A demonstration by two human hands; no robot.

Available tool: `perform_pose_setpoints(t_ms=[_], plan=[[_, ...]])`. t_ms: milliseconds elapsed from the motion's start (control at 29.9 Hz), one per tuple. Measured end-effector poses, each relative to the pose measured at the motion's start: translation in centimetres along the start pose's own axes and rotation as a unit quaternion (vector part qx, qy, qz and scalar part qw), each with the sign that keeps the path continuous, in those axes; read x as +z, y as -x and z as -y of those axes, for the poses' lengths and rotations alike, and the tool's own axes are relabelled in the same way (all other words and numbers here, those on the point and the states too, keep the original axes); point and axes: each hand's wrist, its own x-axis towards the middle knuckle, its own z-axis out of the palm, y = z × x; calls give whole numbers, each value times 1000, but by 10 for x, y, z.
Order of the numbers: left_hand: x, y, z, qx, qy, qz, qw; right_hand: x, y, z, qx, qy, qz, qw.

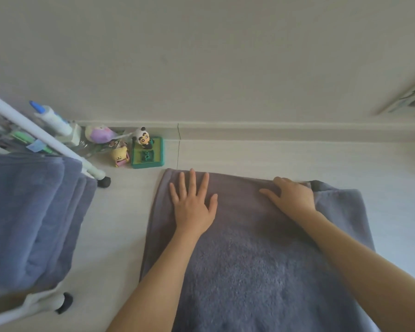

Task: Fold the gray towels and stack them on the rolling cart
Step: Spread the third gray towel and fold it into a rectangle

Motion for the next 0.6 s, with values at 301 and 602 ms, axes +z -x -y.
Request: perform_pose_setpoints(t_ms=[301,602], plan=[[-22,2,-80,51,82,55,994,-19,18,-23,-59,26,65,996],[3,6,-106,36,-28,59,997,-61,20,-115,-30,69,236,969]])
